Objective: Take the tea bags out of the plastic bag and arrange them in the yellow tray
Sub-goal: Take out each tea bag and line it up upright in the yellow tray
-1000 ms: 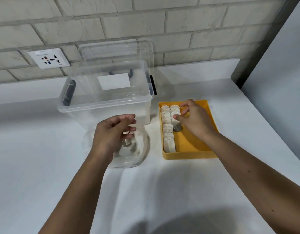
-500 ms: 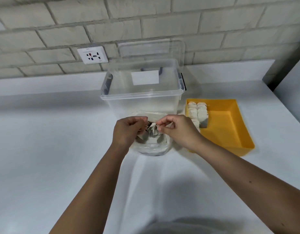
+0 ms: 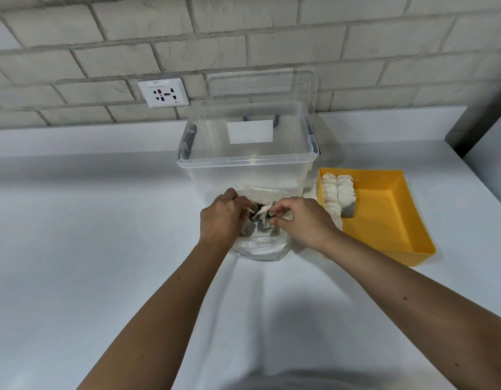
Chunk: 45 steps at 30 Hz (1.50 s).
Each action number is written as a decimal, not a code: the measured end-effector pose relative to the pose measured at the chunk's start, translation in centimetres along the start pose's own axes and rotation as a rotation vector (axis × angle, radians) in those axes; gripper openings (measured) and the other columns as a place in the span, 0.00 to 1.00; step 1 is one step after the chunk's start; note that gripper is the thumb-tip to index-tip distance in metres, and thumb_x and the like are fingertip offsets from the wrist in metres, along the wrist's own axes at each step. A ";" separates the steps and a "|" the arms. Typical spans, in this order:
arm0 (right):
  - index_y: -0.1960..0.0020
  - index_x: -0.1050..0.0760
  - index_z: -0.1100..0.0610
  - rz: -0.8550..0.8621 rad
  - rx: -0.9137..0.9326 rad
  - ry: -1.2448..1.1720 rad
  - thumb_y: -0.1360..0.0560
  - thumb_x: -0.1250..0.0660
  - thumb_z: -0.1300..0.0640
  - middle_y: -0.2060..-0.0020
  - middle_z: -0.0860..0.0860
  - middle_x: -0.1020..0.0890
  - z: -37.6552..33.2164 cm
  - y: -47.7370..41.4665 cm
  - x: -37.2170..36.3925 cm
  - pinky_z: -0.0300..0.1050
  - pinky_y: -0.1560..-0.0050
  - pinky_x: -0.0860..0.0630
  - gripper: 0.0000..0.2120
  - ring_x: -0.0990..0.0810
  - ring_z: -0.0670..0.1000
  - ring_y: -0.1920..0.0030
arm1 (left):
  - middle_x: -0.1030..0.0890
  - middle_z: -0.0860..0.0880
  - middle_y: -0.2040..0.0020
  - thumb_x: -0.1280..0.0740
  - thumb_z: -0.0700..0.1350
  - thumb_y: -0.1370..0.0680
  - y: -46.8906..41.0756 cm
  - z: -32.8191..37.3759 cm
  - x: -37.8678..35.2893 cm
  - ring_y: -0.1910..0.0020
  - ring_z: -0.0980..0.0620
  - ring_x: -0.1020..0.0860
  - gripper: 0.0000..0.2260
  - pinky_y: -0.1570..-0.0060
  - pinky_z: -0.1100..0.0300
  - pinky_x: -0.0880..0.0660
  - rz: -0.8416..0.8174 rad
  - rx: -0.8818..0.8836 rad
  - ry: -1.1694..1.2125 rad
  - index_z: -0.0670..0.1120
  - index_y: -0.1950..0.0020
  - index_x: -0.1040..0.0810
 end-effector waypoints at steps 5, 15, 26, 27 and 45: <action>0.47 0.18 0.48 0.007 0.022 -0.028 0.27 0.28 0.50 0.53 0.44 0.16 0.4 -0.1 -0.1 0.46 0.48 0.23 0.09 0.20 0.45 0.49 | 0.20 0.52 0.54 0.28 0.48 0.24 0.1 -0.1 -0.4 0.56 0.48 0.19 0.04 0.68 0.62 0.35 0.057 -0.011 0.021 0.53 0.51 0.15; 0.46 0.19 0.51 -0.008 0.133 -0.228 0.29 0.25 0.53 0.57 0.45 0.17 -0.6 -0.3 1.2 0.28 0.65 0.36 0.12 0.26 0.31 0.69 | 0.18 0.59 0.59 0.27 0.50 0.24 1.0 0.6 1.4 0.59 0.62 0.22 0.06 0.57 0.70 0.29 -0.063 0.203 0.642 0.49 0.53 0.15; 0.53 0.18 0.55 0.036 0.125 -0.274 0.27 0.26 0.56 0.64 0.46 0.18 -1.3 -1.9 1.3 0.33 0.63 0.28 0.04 0.25 0.36 0.71 | 0.15 0.47 0.61 0.29 0.48 0.22 1.6 0.5 2.0 0.62 0.47 0.16 0.06 0.54 0.52 0.18 -0.094 0.390 0.903 0.46 0.52 0.17; 0.51 0.18 0.53 0.040 0.158 -0.169 0.27 0.27 0.57 0.61 0.46 0.18 -1.1 -2.1 1.3 0.36 0.61 0.27 0.05 0.24 0.37 0.69 | 0.16 0.49 0.63 0.30 0.49 0.22 1.5 0.3 1.9 0.62 0.46 0.16 0.07 0.54 0.51 0.19 -0.044 0.397 0.838 0.46 0.53 0.17; 0.46 0.20 0.45 -0.018 0.308 0.821 0.22 0.38 0.54 0.55 0.48 0.21 -0.1 -3.6 -1.9 0.47 0.51 0.43 0.10 0.20 0.51 0.57 | 0.16 0.50 0.61 0.32 0.54 0.26 1.8 -1.2 0.8 0.57 0.46 0.17 0.08 0.50 0.45 0.19 -0.005 0.473 0.824 0.50 0.57 0.20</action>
Point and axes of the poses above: each hand's wrist, its own y-axis away from the middle knuckle, its own x-axis out of the back of the hand, z = x × y, the point moved 1 cm from there along -y, towards the middle knuckle
